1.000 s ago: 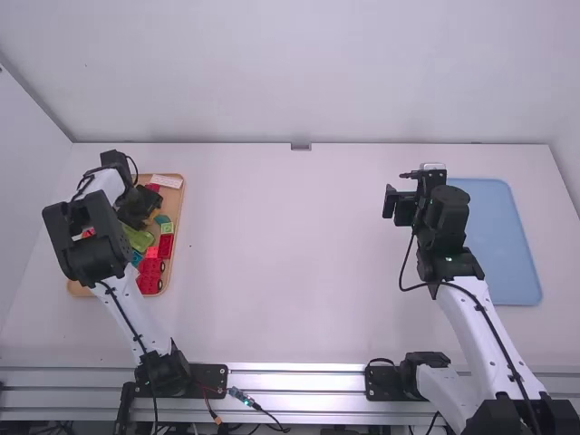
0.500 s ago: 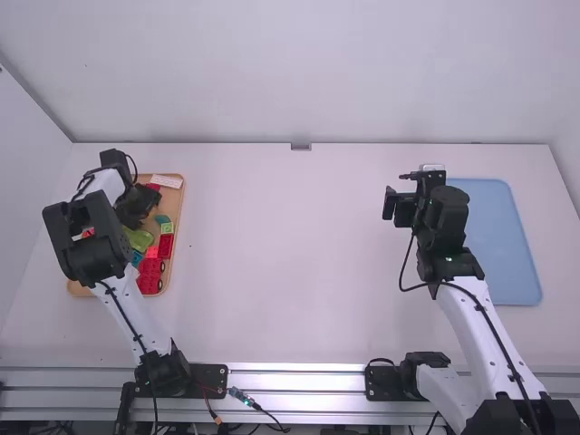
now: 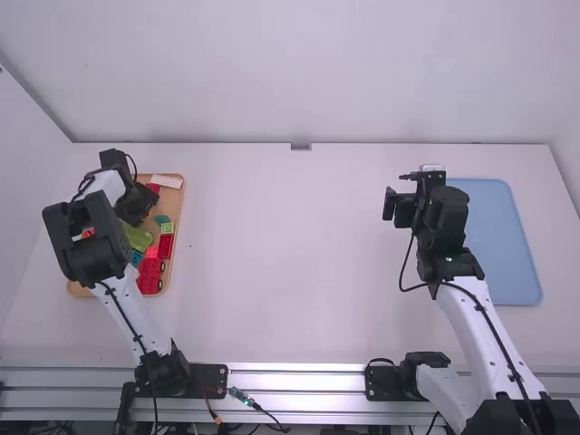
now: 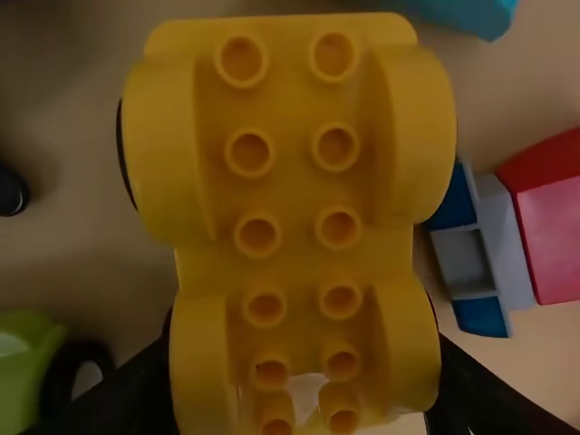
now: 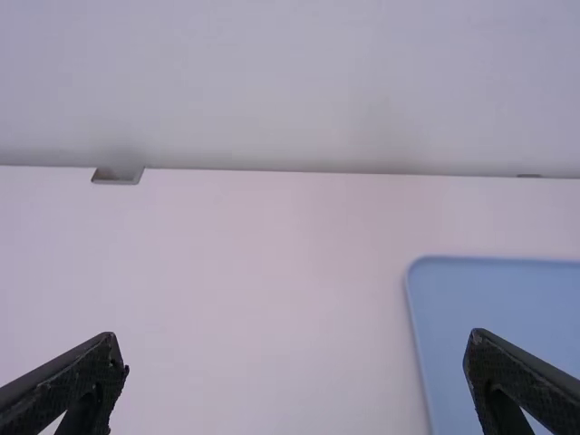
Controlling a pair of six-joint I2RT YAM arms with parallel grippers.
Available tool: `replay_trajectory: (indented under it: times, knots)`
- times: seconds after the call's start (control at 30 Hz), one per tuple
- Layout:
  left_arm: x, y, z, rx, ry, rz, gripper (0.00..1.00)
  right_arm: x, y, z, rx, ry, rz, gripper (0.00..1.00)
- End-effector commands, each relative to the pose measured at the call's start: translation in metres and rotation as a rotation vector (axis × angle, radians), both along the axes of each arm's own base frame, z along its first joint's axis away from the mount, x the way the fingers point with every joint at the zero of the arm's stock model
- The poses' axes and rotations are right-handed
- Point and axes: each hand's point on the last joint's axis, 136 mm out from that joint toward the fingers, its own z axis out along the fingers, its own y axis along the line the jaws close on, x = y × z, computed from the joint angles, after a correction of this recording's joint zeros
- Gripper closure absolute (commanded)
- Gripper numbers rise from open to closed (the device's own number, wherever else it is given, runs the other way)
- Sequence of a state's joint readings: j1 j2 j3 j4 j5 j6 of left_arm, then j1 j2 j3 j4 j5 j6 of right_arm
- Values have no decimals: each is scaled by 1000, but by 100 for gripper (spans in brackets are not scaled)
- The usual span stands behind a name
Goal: Assemble lego blocks to make yellow taxi
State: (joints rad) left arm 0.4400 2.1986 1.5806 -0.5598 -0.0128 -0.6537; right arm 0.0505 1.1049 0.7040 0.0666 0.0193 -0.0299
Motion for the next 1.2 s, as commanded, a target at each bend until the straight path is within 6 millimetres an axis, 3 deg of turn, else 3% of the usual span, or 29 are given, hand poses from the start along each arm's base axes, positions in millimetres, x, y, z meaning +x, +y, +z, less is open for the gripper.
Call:
replay_trajectory:
  times: [0.0,0.3,0.4,0.57,0.73,0.87,1.0,1.17]
  knots:
    - [-8,-7,-11,-4,33,-25,41,5,1,13,-4,-27,1,1]
    - [-8,-7,3,-7,39,-18,55,5,1,14,-3,-30,1,1]
    - [-7,-6,15,-7,39,-19,69,5,1,13,-3,-29,2,1]
    - [-5,-6,48,0,30,-25,95,5,1,14,-3,-30,1,1]
    - [-8,-8,82,44,2,-30,98,5,1,14,-3,-30,1,1]
    - [-3,-34,109,79,-24,-170,98,5,1,14,-3,-30,1,1]
    - [-4,-74,127,196,-1,-271,99,5,1,14,7,-29,-3,1]
    - [8,-169,136,331,-44,-666,99,4,1,13,4,-26,-2,1]
